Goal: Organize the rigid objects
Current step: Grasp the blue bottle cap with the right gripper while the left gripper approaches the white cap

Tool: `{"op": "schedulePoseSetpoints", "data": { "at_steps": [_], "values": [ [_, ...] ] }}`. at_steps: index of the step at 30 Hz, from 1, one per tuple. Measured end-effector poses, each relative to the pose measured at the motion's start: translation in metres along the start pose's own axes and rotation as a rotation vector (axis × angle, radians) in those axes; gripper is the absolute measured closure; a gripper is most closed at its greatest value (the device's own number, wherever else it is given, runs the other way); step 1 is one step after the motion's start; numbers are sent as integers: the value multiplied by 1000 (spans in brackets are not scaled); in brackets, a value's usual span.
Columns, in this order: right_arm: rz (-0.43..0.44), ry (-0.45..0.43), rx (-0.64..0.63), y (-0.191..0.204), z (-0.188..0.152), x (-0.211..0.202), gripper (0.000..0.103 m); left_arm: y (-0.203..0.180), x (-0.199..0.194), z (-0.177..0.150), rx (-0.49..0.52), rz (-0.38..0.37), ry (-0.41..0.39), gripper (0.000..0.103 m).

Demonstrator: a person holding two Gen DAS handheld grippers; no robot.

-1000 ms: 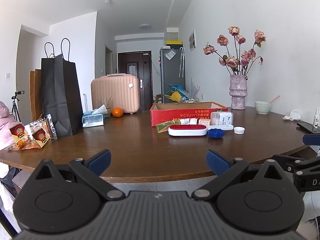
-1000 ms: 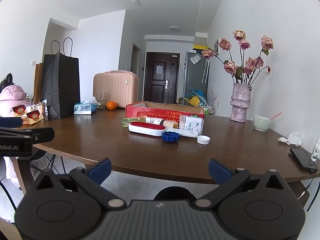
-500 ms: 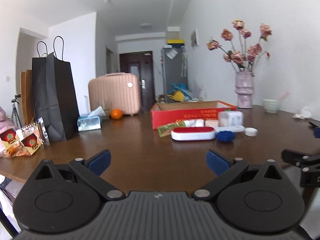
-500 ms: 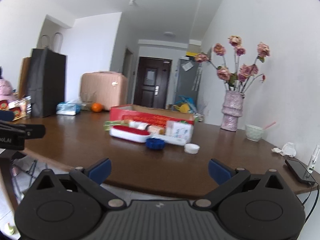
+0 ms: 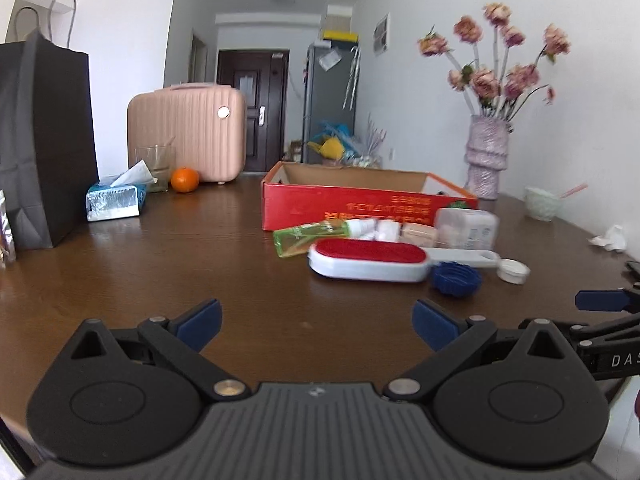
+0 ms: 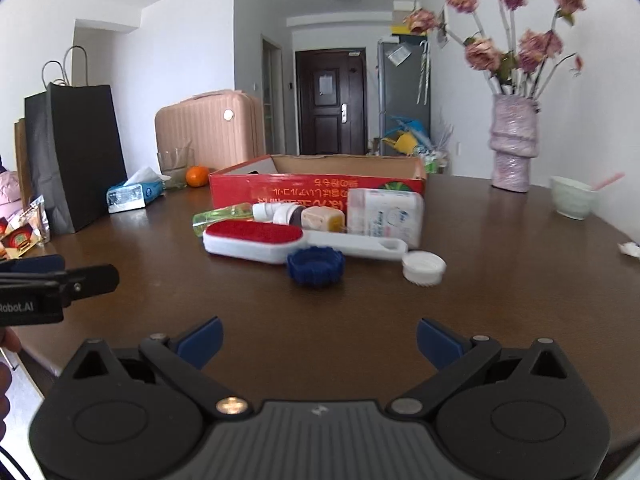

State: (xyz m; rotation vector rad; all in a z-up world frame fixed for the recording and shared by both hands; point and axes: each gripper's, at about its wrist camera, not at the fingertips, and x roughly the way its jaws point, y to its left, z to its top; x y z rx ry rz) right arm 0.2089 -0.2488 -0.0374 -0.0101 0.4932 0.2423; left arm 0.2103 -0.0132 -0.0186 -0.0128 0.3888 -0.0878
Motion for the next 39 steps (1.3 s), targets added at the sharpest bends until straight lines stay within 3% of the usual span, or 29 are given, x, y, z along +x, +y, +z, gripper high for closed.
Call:
{"op": "schedulePoseSetpoints", "data": {
  "at_steps": [4, 8, 13, 16, 20, 24, 28, 30, 31, 32, 39],
  "values": [
    [15, 40, -44, 4, 24, 38, 15, 8, 30, 17, 33, 38, 31, 0],
    [22, 64, -46, 6, 36, 65, 17, 17, 62, 33, 42, 28, 74, 0],
    [-8, 51, -2, -10, 51, 84, 27, 36, 108, 55, -35, 15, 116, 0],
    [19, 69, 53, -21, 60, 93, 38, 41, 133, 67, -38, -23, 117, 0],
    [41, 72, 20, -16, 60, 93, 39, 40, 158, 76, -51, -124, 179, 1],
    [66, 112, -26, -1, 52, 100, 41, 29, 163, 68, -60, -165, 215, 1],
    [-6, 108, -73, 7, 50, 108, 56, 12, 148, 63, -14, -151, 164, 1],
    [1, 106, -68, 5, 50, 106, 61, 3, 140, 61, 21, -152, 142, 1],
    [8, 100, -61, 2, 50, 104, 66, -2, 136, 61, 33, -160, 137, 1],
    [7, 99, -55, -3, 49, 101, 87, -7, 133, 61, 42, -177, 135, 1],
    [-86, 47, 34, -54, 37, 58, 90, -66, 113, 55, 120, -276, 124, 1]
  ]
}}
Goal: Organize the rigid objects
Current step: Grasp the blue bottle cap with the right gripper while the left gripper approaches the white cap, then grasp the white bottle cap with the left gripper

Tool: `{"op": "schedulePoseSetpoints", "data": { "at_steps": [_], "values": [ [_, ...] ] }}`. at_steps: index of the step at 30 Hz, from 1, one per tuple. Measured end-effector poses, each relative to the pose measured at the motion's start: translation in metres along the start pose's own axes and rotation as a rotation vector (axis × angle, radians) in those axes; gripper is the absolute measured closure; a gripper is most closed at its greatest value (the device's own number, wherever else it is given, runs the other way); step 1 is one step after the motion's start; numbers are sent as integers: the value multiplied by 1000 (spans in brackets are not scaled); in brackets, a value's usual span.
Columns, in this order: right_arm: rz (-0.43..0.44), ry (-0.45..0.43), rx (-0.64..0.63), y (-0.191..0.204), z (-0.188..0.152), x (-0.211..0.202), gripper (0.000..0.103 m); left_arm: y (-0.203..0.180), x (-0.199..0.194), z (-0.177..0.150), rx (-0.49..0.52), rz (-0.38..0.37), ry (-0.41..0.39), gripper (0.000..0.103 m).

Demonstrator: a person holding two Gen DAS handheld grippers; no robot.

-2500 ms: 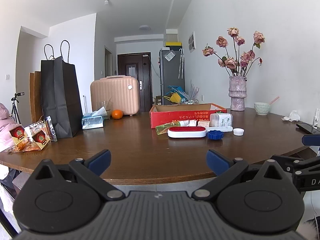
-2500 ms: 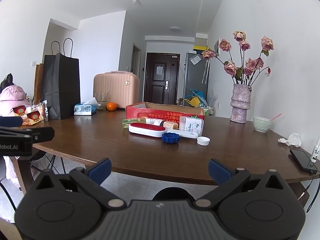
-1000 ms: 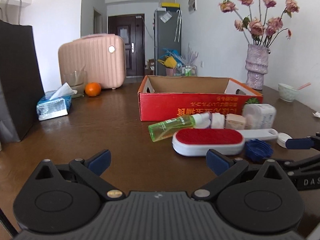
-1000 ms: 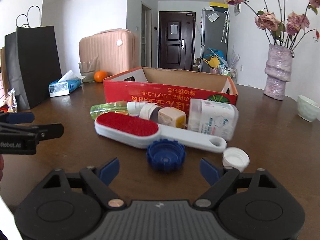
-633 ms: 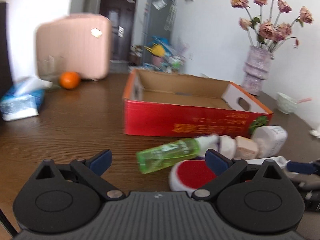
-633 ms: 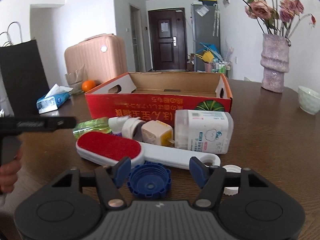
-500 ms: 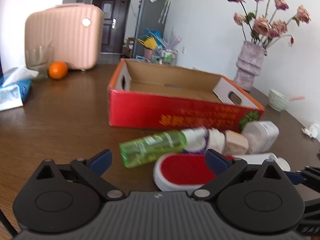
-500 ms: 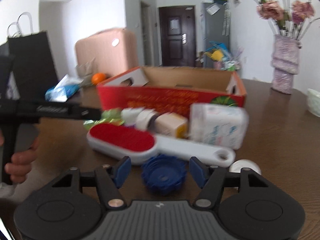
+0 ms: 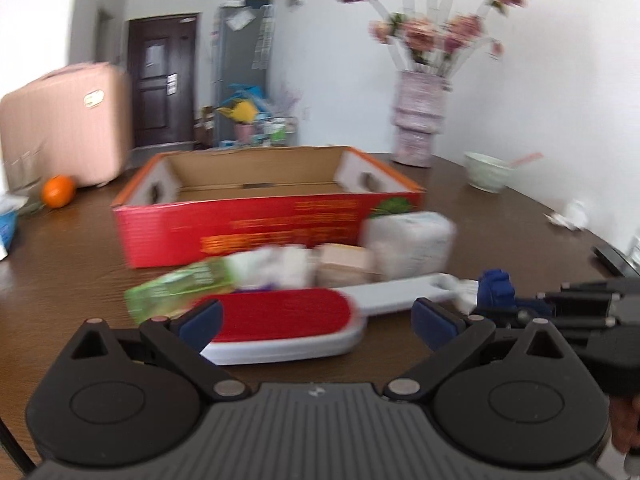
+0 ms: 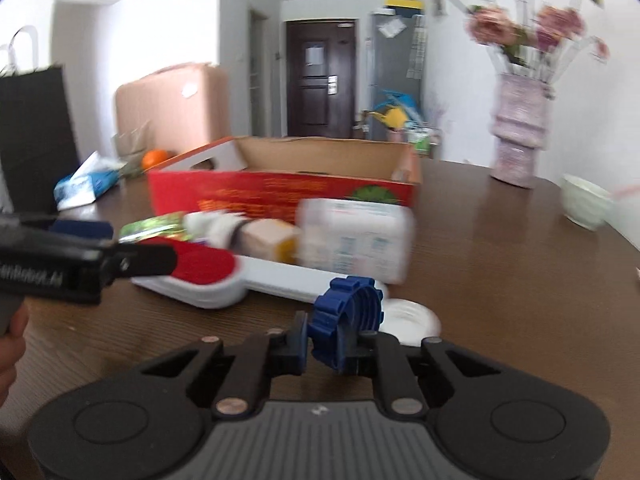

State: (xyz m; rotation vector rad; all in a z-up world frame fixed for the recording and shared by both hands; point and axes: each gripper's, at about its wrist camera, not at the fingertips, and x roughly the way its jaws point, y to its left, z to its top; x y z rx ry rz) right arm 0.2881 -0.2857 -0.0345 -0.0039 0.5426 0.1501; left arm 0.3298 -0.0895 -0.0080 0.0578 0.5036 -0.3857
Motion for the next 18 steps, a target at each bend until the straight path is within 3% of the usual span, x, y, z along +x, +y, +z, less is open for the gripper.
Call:
{"op": "schedulePoseSetpoints", "data": {
  "at_steps": [4, 8, 12, 16, 18],
  "values": [
    [-58, -38, 5, -36, -6, -23, 90, -55, 16, 0, 98, -70, 15, 1],
    [-96, -15, -1, -71, -11, -34, 90, -109, 43, 5, 135, -59, 15, 3],
    [-118, 57, -169, -79, -20, -31, 90, -134, 75, 10, 75, -33, 85, 27],
    [-131, 67, -323, -75, -30, -30, 88, -140, 98, 10, -5, -16, 168, 32],
    [-126, 51, -351, -75, -31, -31, 83, -144, 102, 10, -8, 10, 168, 40]
  ]
}}
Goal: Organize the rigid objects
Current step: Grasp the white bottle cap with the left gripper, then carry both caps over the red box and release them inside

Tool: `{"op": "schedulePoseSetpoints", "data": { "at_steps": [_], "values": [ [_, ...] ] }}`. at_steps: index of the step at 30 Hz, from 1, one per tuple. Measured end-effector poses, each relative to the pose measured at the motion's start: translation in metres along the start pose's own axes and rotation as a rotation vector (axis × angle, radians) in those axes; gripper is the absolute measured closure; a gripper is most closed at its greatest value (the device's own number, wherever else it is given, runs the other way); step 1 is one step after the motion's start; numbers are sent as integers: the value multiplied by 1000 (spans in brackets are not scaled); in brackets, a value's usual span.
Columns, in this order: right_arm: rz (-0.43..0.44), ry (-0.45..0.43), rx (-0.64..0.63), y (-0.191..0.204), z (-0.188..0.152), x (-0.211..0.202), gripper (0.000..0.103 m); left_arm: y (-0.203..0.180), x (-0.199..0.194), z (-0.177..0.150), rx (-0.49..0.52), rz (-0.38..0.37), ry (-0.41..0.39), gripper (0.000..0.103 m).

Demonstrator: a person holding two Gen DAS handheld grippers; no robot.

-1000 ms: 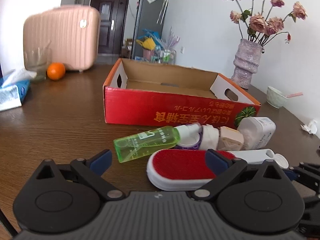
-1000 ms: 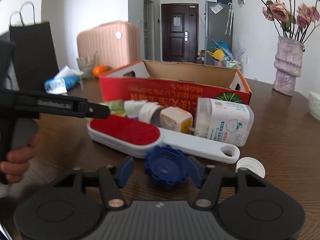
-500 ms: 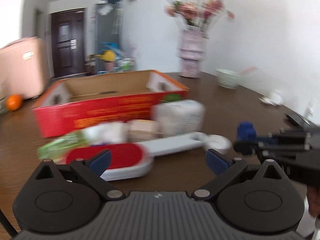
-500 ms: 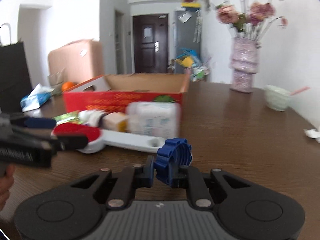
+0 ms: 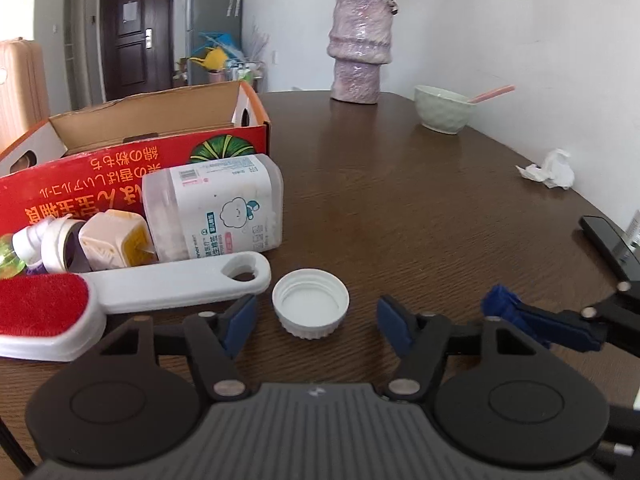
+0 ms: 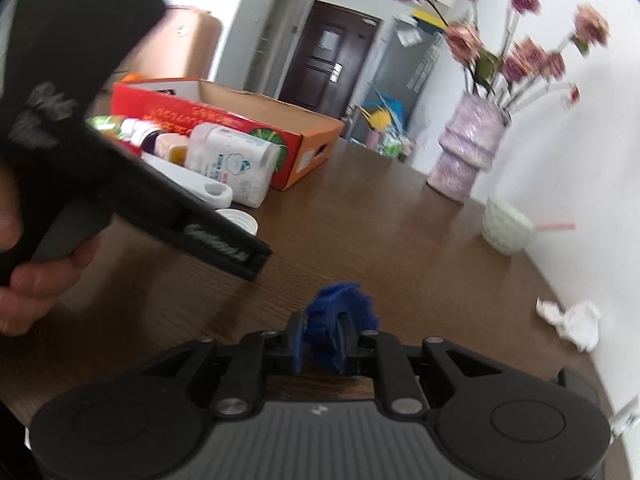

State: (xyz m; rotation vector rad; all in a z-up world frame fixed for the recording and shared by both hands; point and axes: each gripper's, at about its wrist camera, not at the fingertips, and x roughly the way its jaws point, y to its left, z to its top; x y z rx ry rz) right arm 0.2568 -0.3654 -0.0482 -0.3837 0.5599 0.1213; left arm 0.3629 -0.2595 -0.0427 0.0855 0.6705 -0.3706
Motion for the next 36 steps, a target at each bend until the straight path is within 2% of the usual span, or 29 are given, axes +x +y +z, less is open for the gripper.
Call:
{"op": "schedulePoseSetpoints", "data": {
  "at_steps": [1, 2, 3, 4, 5, 7, 8, 10, 12, 14, 16, 19, 23, 27, 36],
  "values": [
    [1, -12, 2, -2, -1, -2, 81, -1, 1, 0, 8, 13, -4, 43],
    [0, -26, 15, -6, -1, -5, 79, -2, 2, 0, 14, 18, -3, 56],
    [-4, -41, 32, -10, -2, -7, 76, -3, 2, 0, 17, 22, -6, 61],
    [-13, -58, 50, -14, -4, -10, 67, -2, 1, 0, 20, 25, -2, 61],
    [-20, -72, 69, -18, -5, -14, 53, -1, -1, 0, 20, 21, 5, 61],
    [2, -100, 127, -26, -10, -19, 36, 3, -8, -3, 14, 11, 2, 62],
    [21, -104, 162, -30, -12, -19, 31, 4, -13, -5, 17, 14, -1, 62],
    [56, -92, 219, -36, -16, -15, 31, 5, -25, -9, 35, 13, -22, 62],
    [49, -54, 272, -41, -16, -4, 34, 7, -35, -11, 62, 32, -46, 62],
    [39, -39, 323, -45, -16, 6, 44, 11, -47, -11, 77, 54, -71, 62],
    [25, -16, 340, -46, -16, 12, 51, 18, -60, -9, 76, 79, -101, 62],
    [17, -13, 334, -43, -16, 13, 51, 30, -82, -10, 60, 115, -157, 62],
    [52, -54, 359, -35, -10, -3, 51, 49, -108, -18, 33, 156, -188, 62],
    [73, -85, 323, -14, -1, -21, 51, 71, -130, -34, -7, 187, -190, 62],
    [85, -204, 302, 47, 30, -62, 51, 124, -185, -63, -61, 199, -240, 62]
  ]
}}
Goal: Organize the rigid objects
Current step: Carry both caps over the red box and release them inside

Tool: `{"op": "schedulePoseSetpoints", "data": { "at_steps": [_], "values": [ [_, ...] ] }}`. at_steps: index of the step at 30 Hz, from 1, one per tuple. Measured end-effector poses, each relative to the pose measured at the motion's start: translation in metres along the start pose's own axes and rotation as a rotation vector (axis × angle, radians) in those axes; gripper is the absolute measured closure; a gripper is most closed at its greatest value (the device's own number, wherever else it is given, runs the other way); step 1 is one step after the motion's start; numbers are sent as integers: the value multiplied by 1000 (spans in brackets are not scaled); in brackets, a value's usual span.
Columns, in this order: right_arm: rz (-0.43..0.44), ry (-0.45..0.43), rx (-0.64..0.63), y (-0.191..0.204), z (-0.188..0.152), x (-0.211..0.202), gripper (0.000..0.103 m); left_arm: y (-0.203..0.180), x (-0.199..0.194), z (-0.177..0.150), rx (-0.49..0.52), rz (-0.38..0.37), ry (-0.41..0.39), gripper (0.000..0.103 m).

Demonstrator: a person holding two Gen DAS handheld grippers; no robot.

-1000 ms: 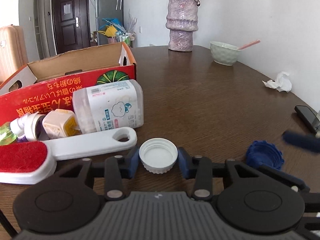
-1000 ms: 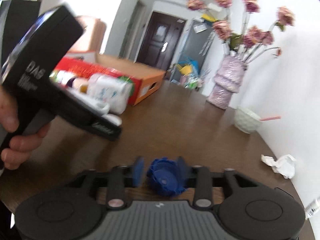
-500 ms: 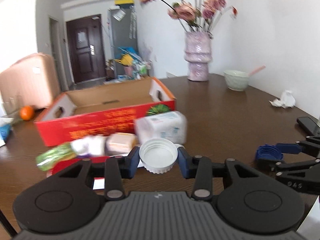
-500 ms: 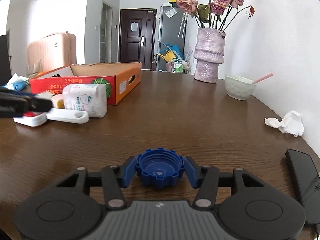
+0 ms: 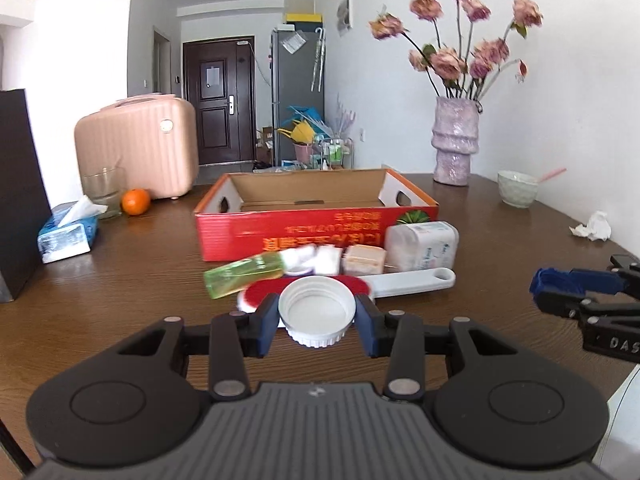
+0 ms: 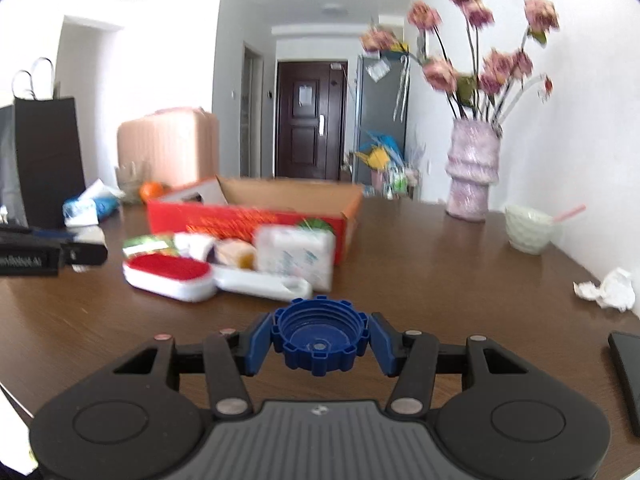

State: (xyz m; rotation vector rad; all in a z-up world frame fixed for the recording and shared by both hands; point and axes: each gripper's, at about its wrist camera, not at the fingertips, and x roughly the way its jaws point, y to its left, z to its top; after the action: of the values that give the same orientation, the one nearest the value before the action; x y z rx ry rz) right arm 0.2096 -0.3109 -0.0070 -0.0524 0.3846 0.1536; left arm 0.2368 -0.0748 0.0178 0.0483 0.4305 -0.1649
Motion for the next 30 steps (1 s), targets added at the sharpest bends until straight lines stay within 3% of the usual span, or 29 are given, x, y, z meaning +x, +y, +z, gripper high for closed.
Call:
{"op": "schedulePoseSetpoints", "data": {
  "at_steps": [4, 9, 17, 22, 26, 30],
  "values": [
    [-18, -63, -14, 26, 8, -17, 51, 22, -14, -5, -10, -8, -32, 62],
    [-27, -77, -45, 47, 18, -19, 51, 42, -22, -5, -46, -4, -54, 62],
    [-22, -105, -53, 42, 55, 8, 51, 59, 2, 35, -36, -27, -151, 62],
    [25, -110, -37, 24, 97, 58, 51, 72, 45, 81, -9, -40, -177, 62],
    [61, -86, -16, 11, 136, 124, 51, 79, 99, 125, 28, -43, -161, 62],
    [67, 41, 35, -5, 166, 216, 51, 83, 178, 159, 87, -16, -88, 62]
  ]
}}
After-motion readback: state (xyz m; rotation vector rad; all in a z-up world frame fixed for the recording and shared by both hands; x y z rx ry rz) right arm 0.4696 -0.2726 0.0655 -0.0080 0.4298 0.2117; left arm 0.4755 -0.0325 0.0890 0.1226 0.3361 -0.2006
